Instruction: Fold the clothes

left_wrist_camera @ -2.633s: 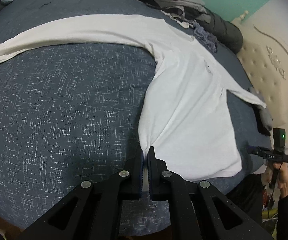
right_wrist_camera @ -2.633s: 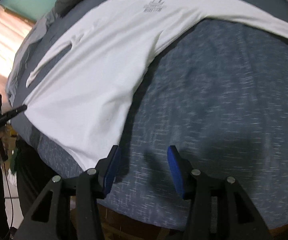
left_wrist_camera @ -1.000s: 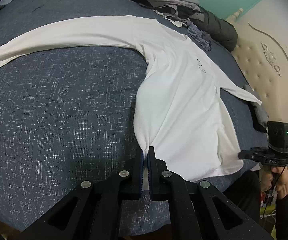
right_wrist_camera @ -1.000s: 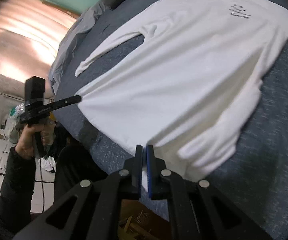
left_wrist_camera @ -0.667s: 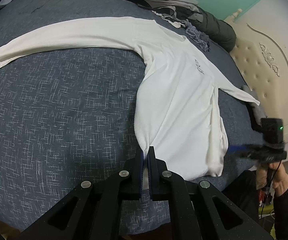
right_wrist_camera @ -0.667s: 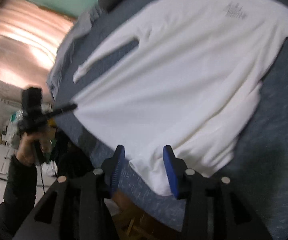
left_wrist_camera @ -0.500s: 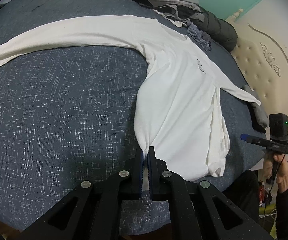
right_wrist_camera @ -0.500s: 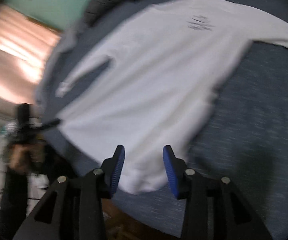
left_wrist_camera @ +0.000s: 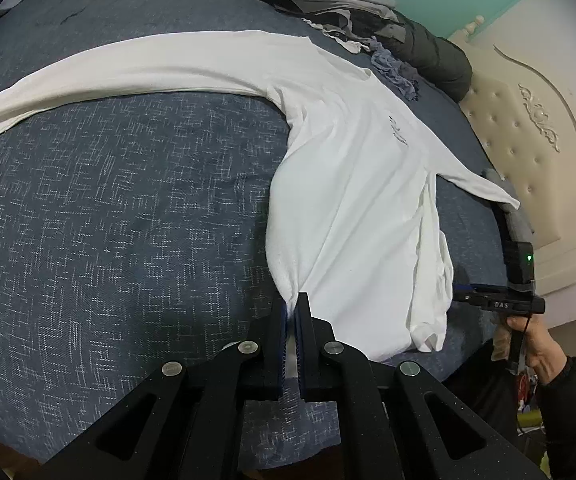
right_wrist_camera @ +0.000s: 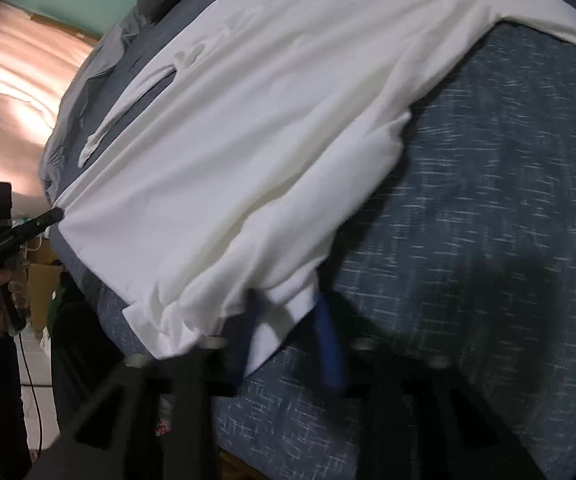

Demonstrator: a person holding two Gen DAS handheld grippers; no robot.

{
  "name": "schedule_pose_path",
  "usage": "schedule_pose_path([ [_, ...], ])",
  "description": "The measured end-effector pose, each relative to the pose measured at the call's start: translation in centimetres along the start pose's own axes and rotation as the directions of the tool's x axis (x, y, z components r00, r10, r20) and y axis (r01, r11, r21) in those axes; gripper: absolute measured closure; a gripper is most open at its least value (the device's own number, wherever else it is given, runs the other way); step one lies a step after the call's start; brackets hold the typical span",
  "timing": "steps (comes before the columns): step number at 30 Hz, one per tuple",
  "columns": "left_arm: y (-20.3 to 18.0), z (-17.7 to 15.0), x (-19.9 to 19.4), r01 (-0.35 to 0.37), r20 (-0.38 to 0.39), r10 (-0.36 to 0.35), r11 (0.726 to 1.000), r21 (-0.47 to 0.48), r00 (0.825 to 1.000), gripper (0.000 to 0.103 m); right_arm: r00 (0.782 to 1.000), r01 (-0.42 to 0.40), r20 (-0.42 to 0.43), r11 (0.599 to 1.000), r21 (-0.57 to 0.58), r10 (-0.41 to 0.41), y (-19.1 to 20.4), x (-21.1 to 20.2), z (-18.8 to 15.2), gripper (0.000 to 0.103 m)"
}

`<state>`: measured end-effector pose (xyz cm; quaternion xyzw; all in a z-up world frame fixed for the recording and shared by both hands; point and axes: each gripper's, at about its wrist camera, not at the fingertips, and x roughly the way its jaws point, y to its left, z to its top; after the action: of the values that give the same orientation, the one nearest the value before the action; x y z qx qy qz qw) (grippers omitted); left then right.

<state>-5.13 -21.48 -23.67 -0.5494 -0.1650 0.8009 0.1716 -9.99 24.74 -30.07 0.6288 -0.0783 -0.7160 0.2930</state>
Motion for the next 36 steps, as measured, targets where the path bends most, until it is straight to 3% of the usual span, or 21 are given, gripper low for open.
schedule_pose_path([
  [4,0.0,0.0,-0.2,0.008,0.003,-0.008,1.0,-0.003,1.0,0.099,1.0,0.014,0.025,1.0,-0.019,-0.013,-0.3,-2.0,-0.3,0.1],
  [9,-0.1,0.2,-0.3,0.007,0.005,-0.007,1.0,0.004,1.0,0.099,0.997,0.019,0.071,0.999,-0.026,-0.017,-1.6,-7.3,-2.0,0.101],
  [18,-2.5,0.0,0.2,0.027,-0.027,-0.025,0.996,0.084,0.999,0.099,0.986,0.094,0.132,0.994,0.056,-0.101,-6.4,-13.8,-6.1,0.101],
  [26,-5.2,0.1,1.6,0.049,-0.062,-0.042,0.99,0.132,0.997,0.099,0.98,0.132,0.126,0.974,0.185,-0.157,-11.0,-14.0,-7.5,0.102],
  [28,-5.4,0.2,1.9,0.047,-0.065,-0.038,0.99,0.136,0.997,0.099,0.979,0.133,0.128,0.973,0.188,-0.159,-10.9,-13.8,-7.4,0.102],
  [32,-5.9,0.5,2.1,0.044,-0.065,-0.035,0.989,0.14,0.997,0.099,0.963,0.21,0.139,0.966,0.148,-0.231,-9.0,-13.4,-5.8,0.099],
  [34,-6.0,0.6,2.1,0.043,-0.065,-0.035,0.989,0.139,0.997,0.099,0.969,0.192,0.134,0.975,0.107,-0.206,-7.3,-12.7,-4.7,0.092],
  [36,-6.0,0.6,2.0,0.044,-0.066,-0.035,0.989,0.139,0.997,0.099,0.978,0.165,0.114,0.983,0.082,-0.174,-6.1,-11.5,-4.0,0.072],
])
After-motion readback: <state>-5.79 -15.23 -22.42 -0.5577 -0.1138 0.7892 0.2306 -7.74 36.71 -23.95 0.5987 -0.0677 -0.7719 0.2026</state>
